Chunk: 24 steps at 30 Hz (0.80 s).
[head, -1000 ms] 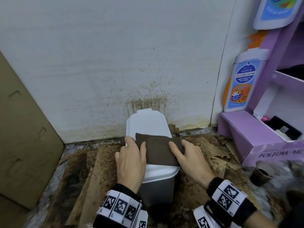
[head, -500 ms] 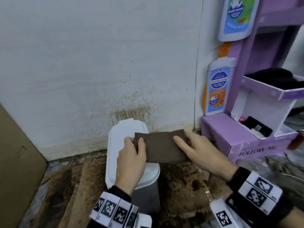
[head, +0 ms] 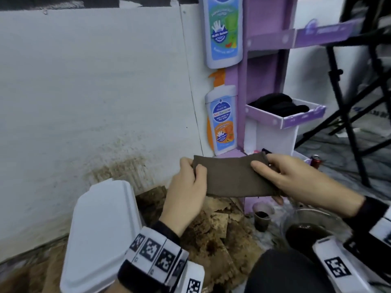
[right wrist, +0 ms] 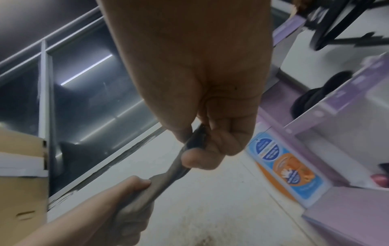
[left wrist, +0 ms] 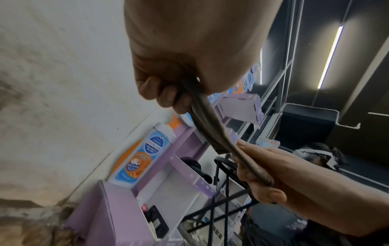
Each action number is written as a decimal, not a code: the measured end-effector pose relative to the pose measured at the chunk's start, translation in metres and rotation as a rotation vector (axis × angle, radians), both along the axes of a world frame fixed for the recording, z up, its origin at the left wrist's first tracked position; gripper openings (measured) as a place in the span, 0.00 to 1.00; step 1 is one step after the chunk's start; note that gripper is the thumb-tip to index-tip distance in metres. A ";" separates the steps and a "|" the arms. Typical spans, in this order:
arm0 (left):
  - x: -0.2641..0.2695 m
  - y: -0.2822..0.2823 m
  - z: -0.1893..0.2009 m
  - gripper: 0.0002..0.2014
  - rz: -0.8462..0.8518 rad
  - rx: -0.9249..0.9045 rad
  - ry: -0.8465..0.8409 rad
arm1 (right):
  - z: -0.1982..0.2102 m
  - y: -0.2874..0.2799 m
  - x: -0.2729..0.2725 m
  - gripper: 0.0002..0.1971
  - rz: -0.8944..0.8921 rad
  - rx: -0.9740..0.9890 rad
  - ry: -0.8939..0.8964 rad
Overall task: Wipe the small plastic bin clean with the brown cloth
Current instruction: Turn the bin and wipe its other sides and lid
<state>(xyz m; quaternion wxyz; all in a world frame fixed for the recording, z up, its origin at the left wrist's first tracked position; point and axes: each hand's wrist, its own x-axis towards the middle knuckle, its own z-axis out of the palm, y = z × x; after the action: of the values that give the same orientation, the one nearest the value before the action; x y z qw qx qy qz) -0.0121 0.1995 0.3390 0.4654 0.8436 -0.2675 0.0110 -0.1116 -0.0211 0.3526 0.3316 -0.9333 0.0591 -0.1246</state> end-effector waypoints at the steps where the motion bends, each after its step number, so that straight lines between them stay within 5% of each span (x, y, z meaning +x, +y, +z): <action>1: 0.000 -0.014 -0.002 0.12 -0.027 0.014 0.002 | -0.004 -0.011 -0.008 0.21 -0.021 0.029 -0.002; 11: -0.008 -0.141 -0.084 0.10 -0.341 0.160 0.069 | -0.110 -0.100 -0.079 0.15 -0.287 0.116 0.022; 24: -0.025 -0.238 -0.279 0.09 -0.539 0.406 0.203 | -0.330 -0.126 -0.132 0.15 -0.705 0.235 0.164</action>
<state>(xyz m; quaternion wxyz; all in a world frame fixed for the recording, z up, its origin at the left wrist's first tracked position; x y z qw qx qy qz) -0.0367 -0.0390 0.0604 0.2987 0.8149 -0.4295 -0.2496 -0.2431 -0.1474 0.0224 0.3673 -0.8183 0.4165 -0.1485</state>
